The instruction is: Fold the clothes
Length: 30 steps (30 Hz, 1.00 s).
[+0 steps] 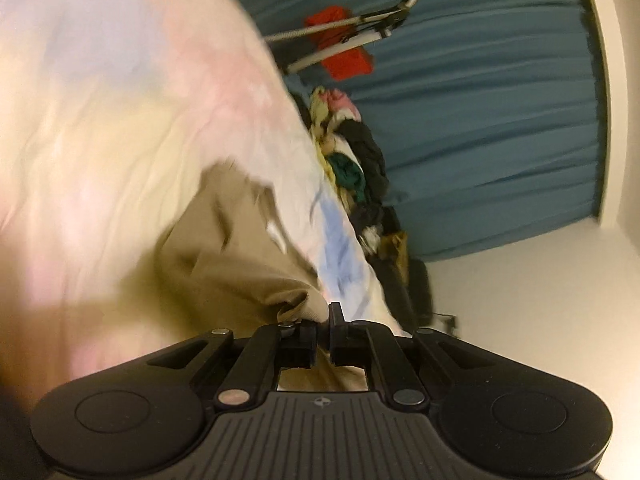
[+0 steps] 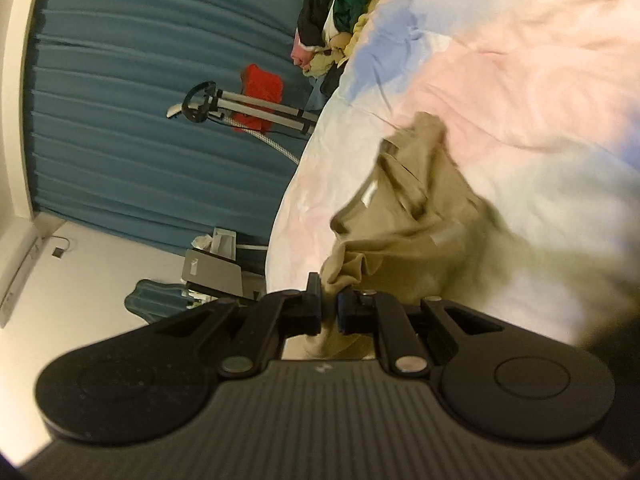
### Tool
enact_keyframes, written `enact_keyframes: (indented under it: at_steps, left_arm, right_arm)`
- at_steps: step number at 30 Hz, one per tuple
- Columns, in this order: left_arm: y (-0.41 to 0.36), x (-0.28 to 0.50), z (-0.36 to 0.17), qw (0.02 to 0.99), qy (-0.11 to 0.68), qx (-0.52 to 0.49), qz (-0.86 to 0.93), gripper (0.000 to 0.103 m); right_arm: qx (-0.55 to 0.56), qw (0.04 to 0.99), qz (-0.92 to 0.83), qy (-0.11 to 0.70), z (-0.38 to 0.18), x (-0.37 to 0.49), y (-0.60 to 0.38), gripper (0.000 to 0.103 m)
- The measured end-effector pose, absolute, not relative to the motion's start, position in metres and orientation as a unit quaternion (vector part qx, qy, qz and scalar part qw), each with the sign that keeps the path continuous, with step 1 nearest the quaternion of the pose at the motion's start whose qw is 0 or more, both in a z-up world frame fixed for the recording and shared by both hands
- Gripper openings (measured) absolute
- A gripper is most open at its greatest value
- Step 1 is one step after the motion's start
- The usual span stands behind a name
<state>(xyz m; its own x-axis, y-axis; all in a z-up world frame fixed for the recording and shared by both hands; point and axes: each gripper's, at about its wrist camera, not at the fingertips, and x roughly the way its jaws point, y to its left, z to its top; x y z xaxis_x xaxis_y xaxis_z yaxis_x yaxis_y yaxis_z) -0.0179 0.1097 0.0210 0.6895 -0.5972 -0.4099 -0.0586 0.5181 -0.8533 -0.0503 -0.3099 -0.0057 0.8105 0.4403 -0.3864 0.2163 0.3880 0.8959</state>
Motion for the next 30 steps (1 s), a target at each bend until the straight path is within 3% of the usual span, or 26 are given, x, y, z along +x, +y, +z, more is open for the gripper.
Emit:
enact_keyframes:
  at_steps: [5,10,18,20,21,22,23,24,28,30]
  left_arm:
    - [0.076,0.089,0.015,0.821,0.379,-0.398,-0.153,0.006]
    - [0.058,0.161,-0.027,0.825,0.399,-0.38,-0.129,0.006]
    - [0.048,0.175,-0.048,0.853,0.389,-0.305,-0.168,0.009]
    - [0.046,0.17,-0.043,0.86,0.381,-0.286,-0.183,0.022]
    - [0.044,0.167,-0.04,0.863,0.377,-0.276,-0.191,0.039]
    - [0.043,0.164,-0.037,0.867,0.372,-0.267,-0.199,0.058]
    - [0.041,0.161,-0.035,0.87,0.368,-0.257,-0.206,0.068]
    - [0.04,0.159,-0.032,0.873,0.363,-0.247,-0.214,0.081]
    - [0.035,0.147,-0.026,0.881,0.353,-0.217,-0.231,0.084]
    - [0.033,0.144,-0.028,0.884,0.354,-0.206,-0.227,0.084]
  right_arm:
    - [0.499,0.795,0.033,0.342,-0.021,0.052,-0.31,0.011]
    - [0.504,0.777,0.005,0.376,-0.063,0.125,-0.319,0.012]
    - [0.518,0.756,0.041,0.399,-0.112,0.159,-0.33,0.013]
    - [0.509,0.76,0.056,0.4,-0.11,0.156,-0.329,0.016]
    - [0.506,0.763,0.065,0.397,-0.107,0.153,-0.33,0.02]
    - [0.5,0.77,0.078,0.389,-0.1,0.146,-0.328,0.038]
    - [0.493,0.778,0.093,0.379,-0.094,0.139,-0.326,0.072]
    - [0.486,0.785,0.107,0.369,-0.087,0.132,-0.323,0.085]
    - [0.424,0.83,0.126,0.339,-0.069,0.113,-0.308,0.089]
    - [0.365,0.857,0.132,0.338,-0.068,0.118,-0.293,0.085]
